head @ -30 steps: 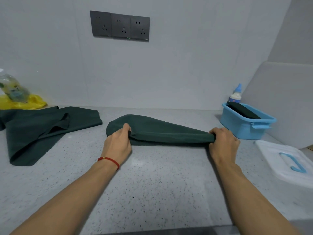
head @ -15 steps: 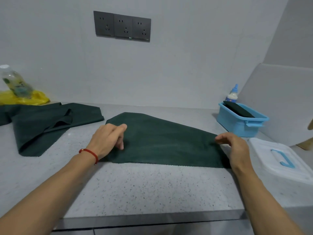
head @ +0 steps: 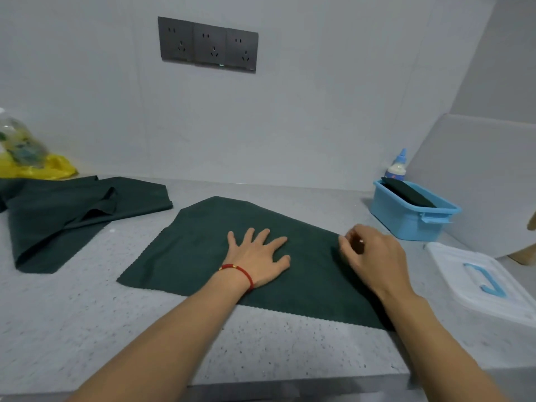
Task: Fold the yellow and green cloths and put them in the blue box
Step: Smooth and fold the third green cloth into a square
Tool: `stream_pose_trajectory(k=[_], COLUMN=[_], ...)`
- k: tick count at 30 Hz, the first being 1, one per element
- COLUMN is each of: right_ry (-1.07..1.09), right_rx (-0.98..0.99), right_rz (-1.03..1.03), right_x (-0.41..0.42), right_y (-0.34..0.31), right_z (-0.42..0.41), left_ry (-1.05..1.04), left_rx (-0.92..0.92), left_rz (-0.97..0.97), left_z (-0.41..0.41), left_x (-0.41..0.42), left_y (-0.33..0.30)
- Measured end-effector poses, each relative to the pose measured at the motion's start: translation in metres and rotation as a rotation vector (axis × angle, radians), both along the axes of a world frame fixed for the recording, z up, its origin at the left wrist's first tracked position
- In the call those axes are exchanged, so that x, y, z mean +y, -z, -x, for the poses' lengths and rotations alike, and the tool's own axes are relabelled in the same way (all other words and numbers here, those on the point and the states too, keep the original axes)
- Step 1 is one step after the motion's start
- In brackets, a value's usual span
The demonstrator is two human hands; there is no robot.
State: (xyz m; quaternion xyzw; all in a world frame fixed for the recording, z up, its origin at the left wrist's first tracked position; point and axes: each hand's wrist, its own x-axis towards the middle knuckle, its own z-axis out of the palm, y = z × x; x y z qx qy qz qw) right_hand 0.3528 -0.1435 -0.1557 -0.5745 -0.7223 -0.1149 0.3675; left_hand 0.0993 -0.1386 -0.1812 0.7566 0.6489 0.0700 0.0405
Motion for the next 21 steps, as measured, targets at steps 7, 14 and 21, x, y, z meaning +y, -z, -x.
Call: stream_pose_trajectory(k=[7, 14, 21], right_ry=[-0.063, -0.421, -0.286], right_rx=[-0.217, -0.465, -0.142], right_rz=[0.558, 0.084, 0.566], right_x=[0.068, 0.033, 0.054], right_y=[-0.015, -0.009, -0.041], right_z=[0.075, 0.088, 0.093], left_ry=[-0.109, -0.195, -0.293], left_rx=[0.037, -0.093, 0.009], left_rz=[-0.268, -0.404, -0.316], left_z=[-0.005, -0.004, -0.014], left_x=[-0.002, 0.004, -0.005], left_y=[0.002, 0.003, 0.004])
